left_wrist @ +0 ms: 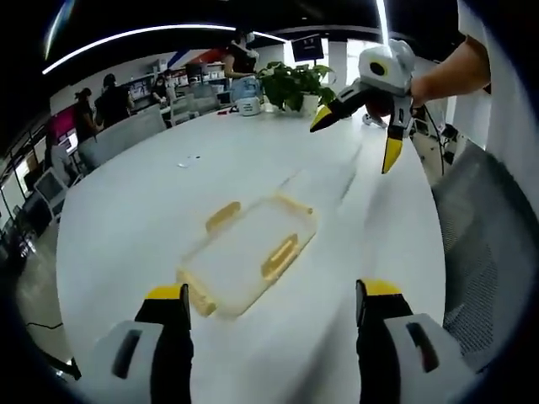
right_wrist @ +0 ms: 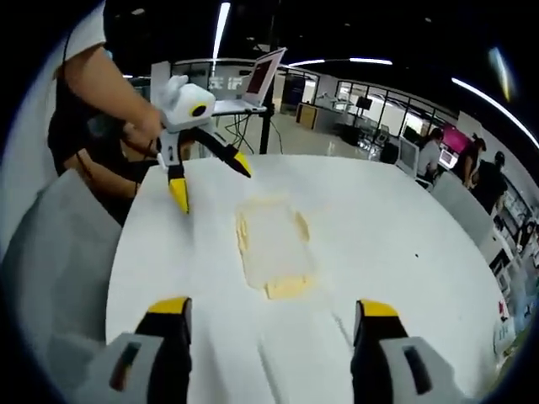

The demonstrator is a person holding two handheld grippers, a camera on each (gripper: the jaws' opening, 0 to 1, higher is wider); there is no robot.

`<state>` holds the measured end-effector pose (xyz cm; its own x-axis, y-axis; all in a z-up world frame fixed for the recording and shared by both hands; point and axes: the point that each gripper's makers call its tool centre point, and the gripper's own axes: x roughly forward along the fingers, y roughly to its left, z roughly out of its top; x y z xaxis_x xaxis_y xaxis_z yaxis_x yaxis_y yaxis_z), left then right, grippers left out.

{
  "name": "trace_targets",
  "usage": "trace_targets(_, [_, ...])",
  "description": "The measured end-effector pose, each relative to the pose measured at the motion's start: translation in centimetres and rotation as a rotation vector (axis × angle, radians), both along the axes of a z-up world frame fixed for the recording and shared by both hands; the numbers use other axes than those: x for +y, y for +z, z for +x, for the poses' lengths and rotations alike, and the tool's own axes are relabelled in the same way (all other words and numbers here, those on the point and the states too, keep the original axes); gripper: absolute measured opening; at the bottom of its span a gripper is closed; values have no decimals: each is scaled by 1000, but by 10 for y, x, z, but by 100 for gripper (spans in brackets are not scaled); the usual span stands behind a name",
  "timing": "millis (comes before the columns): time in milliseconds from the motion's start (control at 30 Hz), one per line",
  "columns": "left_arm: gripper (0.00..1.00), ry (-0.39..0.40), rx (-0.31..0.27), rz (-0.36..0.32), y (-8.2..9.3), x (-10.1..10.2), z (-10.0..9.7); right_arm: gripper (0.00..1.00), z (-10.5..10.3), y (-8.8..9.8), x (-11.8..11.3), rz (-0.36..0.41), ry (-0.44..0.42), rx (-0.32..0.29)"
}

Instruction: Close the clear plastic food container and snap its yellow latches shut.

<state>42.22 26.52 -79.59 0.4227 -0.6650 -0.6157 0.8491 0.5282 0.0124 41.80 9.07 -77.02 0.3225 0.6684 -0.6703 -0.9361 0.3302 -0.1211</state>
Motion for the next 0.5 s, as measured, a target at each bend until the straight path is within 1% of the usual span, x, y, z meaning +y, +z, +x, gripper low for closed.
trace_targets(267, [78, -19, -8, 30, -2, 9, 12, 78, 2, -5, 8, -13, 24, 12])
trace_targets(367, [78, -34, -5, 34, -4, 9, 14, 78, 4, -4, 13, -9, 32, 18])
trace_targets(433, [78, -51, -18, 50, -3, 9, 15, 78, 4, -4, 16, -5, 37, 30])
trace_targets(500, [78, -58, -11, 53, -4, 9, 17, 78, 4, -6, 18, -7, 45, 30])
